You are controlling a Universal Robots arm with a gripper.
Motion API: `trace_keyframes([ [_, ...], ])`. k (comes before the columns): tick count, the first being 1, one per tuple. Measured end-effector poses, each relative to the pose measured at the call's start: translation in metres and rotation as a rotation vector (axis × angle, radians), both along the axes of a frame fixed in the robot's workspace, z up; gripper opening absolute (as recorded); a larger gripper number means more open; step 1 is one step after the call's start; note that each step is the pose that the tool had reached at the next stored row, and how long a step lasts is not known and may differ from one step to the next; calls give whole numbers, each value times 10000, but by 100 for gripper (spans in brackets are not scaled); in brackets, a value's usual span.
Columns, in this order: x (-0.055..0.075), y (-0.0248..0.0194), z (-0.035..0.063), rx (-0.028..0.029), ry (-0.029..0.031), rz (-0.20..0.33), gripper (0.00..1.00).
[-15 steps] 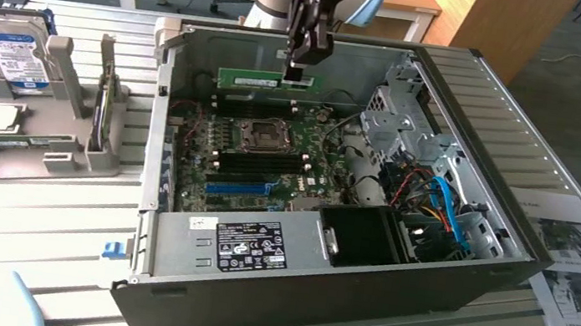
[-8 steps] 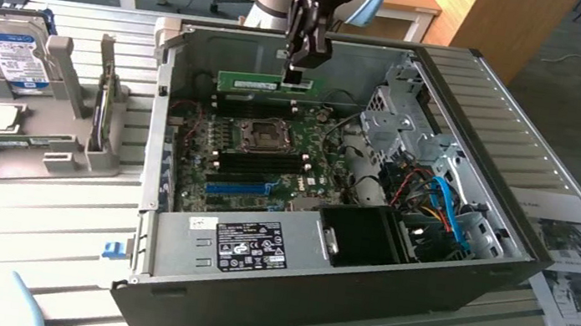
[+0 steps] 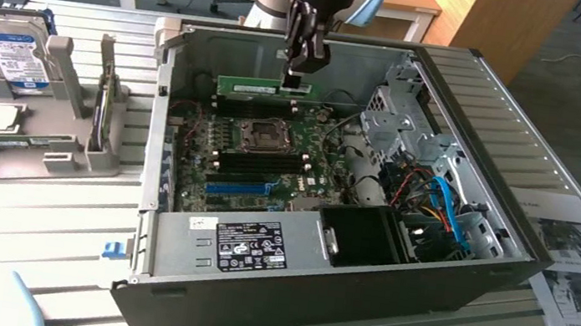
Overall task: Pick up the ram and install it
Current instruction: 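Insert the ram into the slot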
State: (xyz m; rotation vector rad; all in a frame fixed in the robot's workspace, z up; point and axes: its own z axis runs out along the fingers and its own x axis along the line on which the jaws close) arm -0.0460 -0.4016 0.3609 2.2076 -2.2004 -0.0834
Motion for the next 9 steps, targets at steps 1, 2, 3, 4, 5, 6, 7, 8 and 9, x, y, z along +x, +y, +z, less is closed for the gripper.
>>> trace_keyframes([
  [1, 0, 0, -11, -1, 0, 0, 11],
  [2, 0, 0, -21, -1, 0, 0, 11],
  [3, 0, 0, -32, 0, 0, 0, 11],
  [4, 0, 0, -39, 0, 0, 0, 11],
  [5, 0, 0, -46, -1, 0, 0, 11],
  [6, 0, 0, -53, -1, 0, 0, 11],
  [7, 0, 0, -60, -1, 0, 0, 11],
  [8, 0, 0, -69, 0, 0, 0, 11],
  [9, 0, 0, -77, -1, 0, 0, 11],
])
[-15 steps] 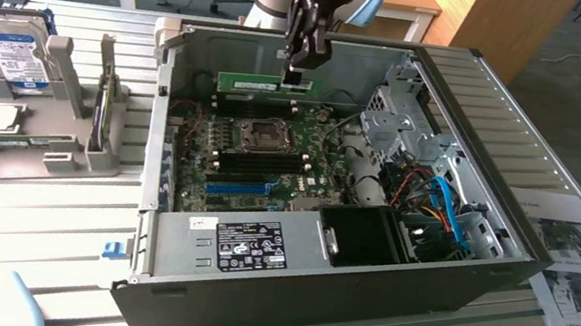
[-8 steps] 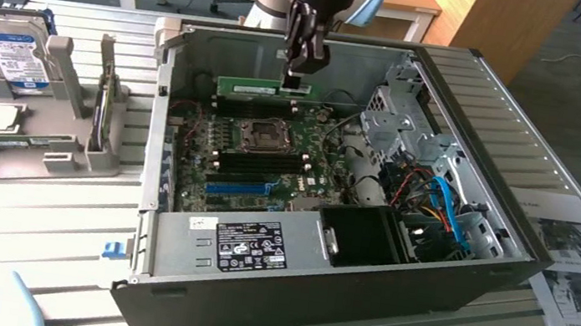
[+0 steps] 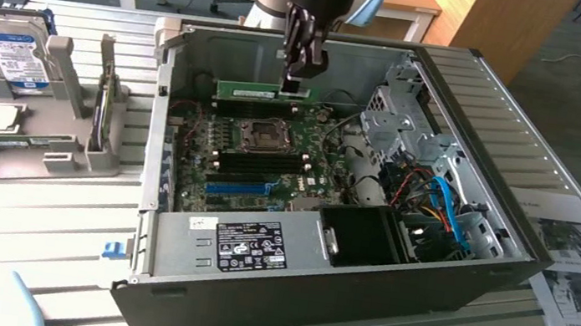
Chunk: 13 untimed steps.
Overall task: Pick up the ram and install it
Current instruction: 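Insert the ram into the slot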
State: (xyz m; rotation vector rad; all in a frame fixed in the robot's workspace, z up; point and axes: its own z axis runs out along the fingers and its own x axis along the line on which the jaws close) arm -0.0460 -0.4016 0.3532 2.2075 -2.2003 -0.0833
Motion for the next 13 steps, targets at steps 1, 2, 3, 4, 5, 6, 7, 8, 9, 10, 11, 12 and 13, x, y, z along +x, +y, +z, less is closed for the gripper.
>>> trace_keyframes([
  [1, 0, 0, -7, -1, 0, 0, 11],
  [2, 0, 0, -15, 0, 0, 0, 11],
  [3, 0, 0, -24, -1, 1, 0, 11],
  [4, 0, 0, -34, 0, 0, 0, 11],
  [5, 0, 0, -44, 0, 0, 0, 11],
  [6, 0, 0, -53, -1, 0, 0, 11],
  [7, 0, 0, -64, 1, 0, 0, 11],
  [8, 0, 0, -75, 0, 0, 0, 11],
  [9, 0, -1, -85, 0, 0, -1, 11],
  [10, -1, -2, -93, 0, 0, -2, 11],
  [11, -1, -3, -102, 0, 0, -2, 11],
  [12, -1, -3, -110, 1, 0, -2, 11],
  [13, 0, -3, -116, 1, 0, 0, 11],
])
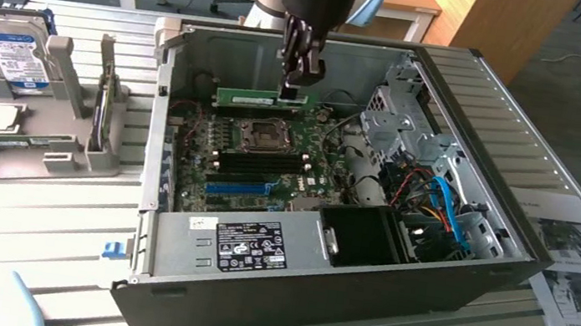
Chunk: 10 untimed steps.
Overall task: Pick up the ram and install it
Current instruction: 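Insert the ram into the slot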
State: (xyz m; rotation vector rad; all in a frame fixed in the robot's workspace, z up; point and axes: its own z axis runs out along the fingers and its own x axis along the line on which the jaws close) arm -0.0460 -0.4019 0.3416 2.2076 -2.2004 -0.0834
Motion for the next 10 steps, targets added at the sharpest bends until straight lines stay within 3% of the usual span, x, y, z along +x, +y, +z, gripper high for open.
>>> trace_keyframes([
  [10, 0, -1, -38, 0, 0, 0, 11],
])
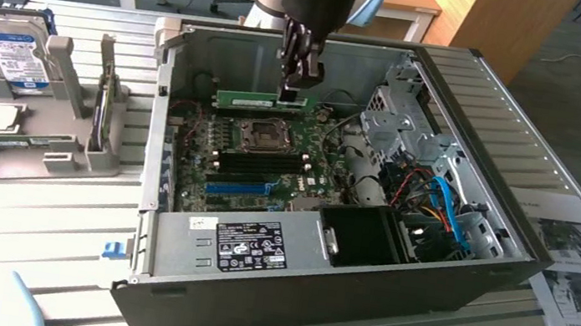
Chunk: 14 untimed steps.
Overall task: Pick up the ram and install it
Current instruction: 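Insert the ram into the slot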
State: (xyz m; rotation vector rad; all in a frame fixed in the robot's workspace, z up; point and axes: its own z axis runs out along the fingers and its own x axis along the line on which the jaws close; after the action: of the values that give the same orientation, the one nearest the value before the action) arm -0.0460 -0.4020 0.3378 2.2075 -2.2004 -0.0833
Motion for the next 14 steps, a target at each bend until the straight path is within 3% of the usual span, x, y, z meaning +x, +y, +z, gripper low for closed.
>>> trace_keyframes([
  [14, 0, 0, -152, -1, 1, 0, 11],
])
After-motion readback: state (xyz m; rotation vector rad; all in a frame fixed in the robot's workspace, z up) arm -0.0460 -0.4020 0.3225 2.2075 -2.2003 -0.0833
